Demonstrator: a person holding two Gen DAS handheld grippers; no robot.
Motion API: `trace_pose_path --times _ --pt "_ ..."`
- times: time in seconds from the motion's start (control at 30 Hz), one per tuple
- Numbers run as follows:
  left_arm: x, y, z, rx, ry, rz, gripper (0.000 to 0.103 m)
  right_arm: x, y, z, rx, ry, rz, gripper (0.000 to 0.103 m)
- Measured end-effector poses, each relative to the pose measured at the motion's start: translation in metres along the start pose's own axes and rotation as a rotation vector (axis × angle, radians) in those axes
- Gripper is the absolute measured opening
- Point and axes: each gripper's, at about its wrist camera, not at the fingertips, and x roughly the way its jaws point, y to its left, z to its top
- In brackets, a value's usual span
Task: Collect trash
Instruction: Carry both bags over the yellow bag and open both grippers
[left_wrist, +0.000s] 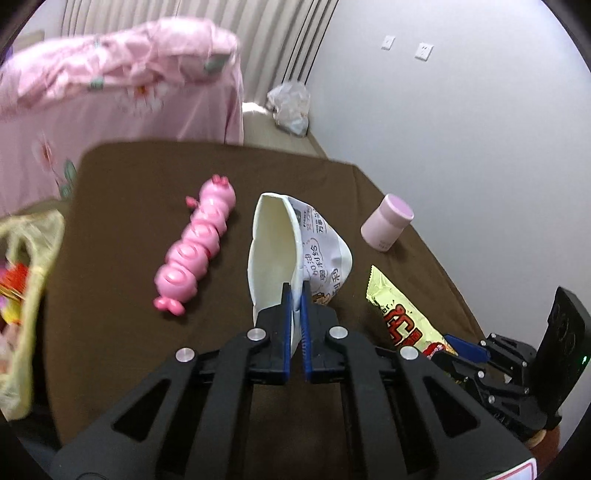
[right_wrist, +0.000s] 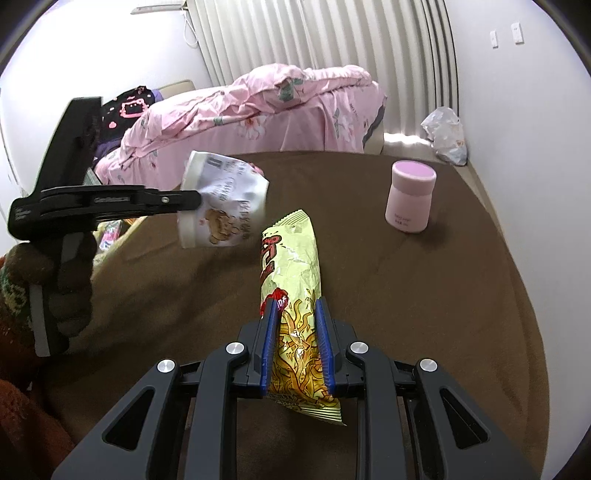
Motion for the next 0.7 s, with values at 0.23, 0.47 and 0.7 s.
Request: trace_pose_path --times 0.23,0.47,0.7 --pt "-0.044 0.002 0.003 0.017 -0.077 0.033 0.004 -0.019 0.023 0.021 -0.062 -0.053 -0.023 0.020" --pt "-0.089 0.031 -0.001 -0.032 -0.154 0.072 0.004 -0.032 0.071 0.061 -0.167 -0.126 -0.008 0.020" --pt "-0.150 0.097 -0.012 -0.112 -0.270 0.255 0.004 -0.017 0.133 0.111 -0.246 -0.159 0.111 0.020"
